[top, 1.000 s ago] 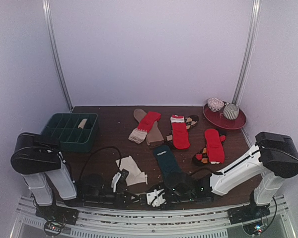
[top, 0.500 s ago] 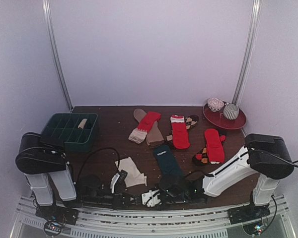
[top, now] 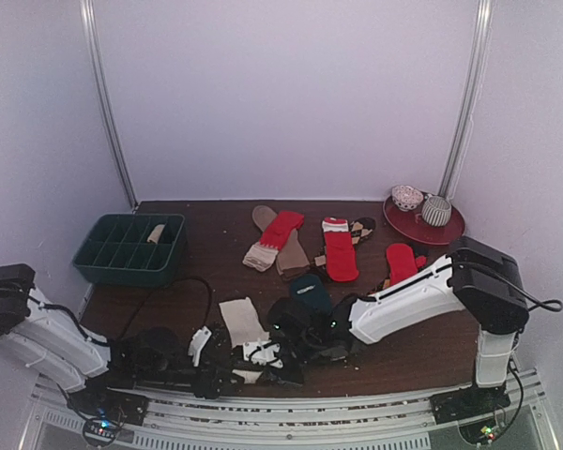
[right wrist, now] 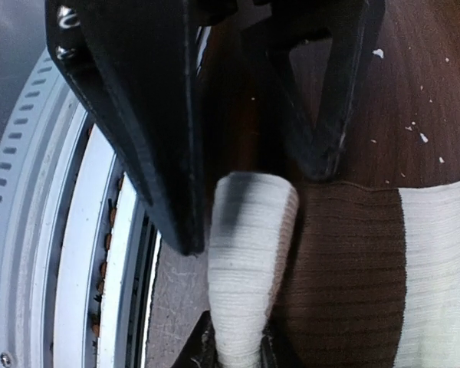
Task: Roll the socks
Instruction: Roll a pair of socks at the center of the board.
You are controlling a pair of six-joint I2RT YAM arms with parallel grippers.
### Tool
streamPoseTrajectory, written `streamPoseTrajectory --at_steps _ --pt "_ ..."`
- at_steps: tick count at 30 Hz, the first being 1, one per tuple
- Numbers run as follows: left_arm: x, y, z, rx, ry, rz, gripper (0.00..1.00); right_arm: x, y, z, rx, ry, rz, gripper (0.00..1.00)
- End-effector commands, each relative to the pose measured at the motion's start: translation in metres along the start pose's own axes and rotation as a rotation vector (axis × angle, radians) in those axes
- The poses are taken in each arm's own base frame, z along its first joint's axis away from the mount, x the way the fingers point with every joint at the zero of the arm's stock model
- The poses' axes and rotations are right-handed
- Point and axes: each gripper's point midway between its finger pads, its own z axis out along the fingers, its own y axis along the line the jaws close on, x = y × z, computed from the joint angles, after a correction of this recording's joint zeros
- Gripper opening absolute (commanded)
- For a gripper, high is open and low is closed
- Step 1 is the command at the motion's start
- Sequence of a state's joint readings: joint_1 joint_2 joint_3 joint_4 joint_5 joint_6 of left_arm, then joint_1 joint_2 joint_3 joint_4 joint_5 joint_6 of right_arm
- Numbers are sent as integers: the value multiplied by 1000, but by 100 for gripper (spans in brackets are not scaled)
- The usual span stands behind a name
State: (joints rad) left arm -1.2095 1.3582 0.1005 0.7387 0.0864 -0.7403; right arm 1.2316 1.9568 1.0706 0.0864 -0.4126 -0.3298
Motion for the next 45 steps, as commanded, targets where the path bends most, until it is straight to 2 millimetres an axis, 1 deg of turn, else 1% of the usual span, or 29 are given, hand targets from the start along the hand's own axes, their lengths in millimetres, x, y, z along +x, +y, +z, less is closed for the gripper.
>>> streamPoseTrajectory --at_steps 1,4,7,9,12,15,18,21,26,30,35,37,40,41,43,44,45 --pt "13 42 -21 -229 9 77 63 71 32 8 -259 295 309 17" --pt "-9 31 -30 -211 -108 133 64 74 27 12 -314 301 434 17" --pt "-29 20 -37 -185 -203 218 64 85 22 14 -354 308 574 17" --pt "-42 6 -40 -141 -269 281 64 95 21 17 -365 325 639 17" --pt "-54 -17 -44 -46 -342 381 64 104 21 22 -364 351 679 17" --pt "-55 -30 -35 -1 -321 459 63 110 21 23 -358 366 701 17" --pt "-48 -37 -21 44 -281 477 62 115 18 23 -341 382 714 17" --pt "-34 -29 -7 41 -226 452 61 117 16 21 -334 389 715 17" --pt "-16 -17 6 35 -175 404 60 119 17 19 -327 393 712 16" --pt "-11 -15 7 41 -166 384 58 122 17 17 -325 399 710 16" --pt "-11 -15 9 39 -161 386 38 124 16 18 -318 403 711 16" --pt "-10 -15 10 38 -154 389 28 125 16 19 -315 406 710 16" --pt "-6 -13 13 32 -128 387 6 126 15 19 -310 407 714 17" --pt "-4 -11 14 28 -118 383 0 125 14 19 -304 406 713 17" --pt "3 -7 16 18 -90 358 0 122 11 19 -292 391 703 21" --pt "6 -4 17 12 -77 338 0 119 8 18 -276 378 696 25" --pt "10 -1 17 4 -60 309 0 114 4 17 -260 355 680 27"
